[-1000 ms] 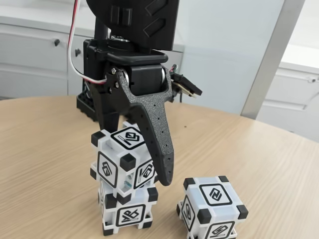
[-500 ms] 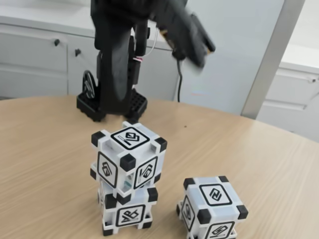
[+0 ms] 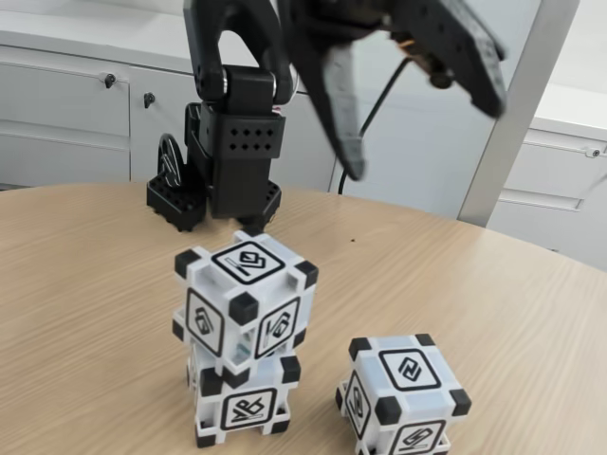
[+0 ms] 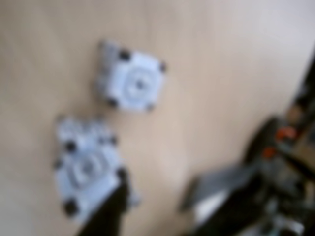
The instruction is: Stack cubes from left to right.
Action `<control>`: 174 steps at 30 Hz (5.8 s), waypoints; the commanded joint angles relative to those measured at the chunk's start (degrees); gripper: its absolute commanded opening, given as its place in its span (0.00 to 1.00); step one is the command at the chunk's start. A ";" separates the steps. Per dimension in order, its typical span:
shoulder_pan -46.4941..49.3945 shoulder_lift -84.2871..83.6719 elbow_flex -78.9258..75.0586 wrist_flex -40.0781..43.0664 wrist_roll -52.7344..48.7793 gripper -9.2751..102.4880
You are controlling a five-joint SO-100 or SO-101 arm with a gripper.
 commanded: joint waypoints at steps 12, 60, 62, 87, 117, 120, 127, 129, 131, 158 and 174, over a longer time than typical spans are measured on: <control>-8.00 -23.55 -1.32 -11.07 15.47 0.41; 0.35 -35.16 -5.62 -15.56 23.64 0.24; 2.72 -31.82 -6.86 -15.56 23.64 0.25; 8.96 -27.16 -44.91 26.10 8.44 0.27; 20.74 -26.63 -34.19 25.93 0.18 0.26; 20.74 -27.69 -34.19 25.93 -0.62 0.26; 20.57 -28.56 -34.19 25.93 -2.46 0.26; 20.57 -28.56 -34.19 25.93 -2.37 0.26; 20.48 -28.56 -34.19 25.93 -1.41 0.26; 16.61 -28.48 -29.88 25.84 1.76 0.26; 16.61 -27.42 -28.56 25.84 1.67 0.39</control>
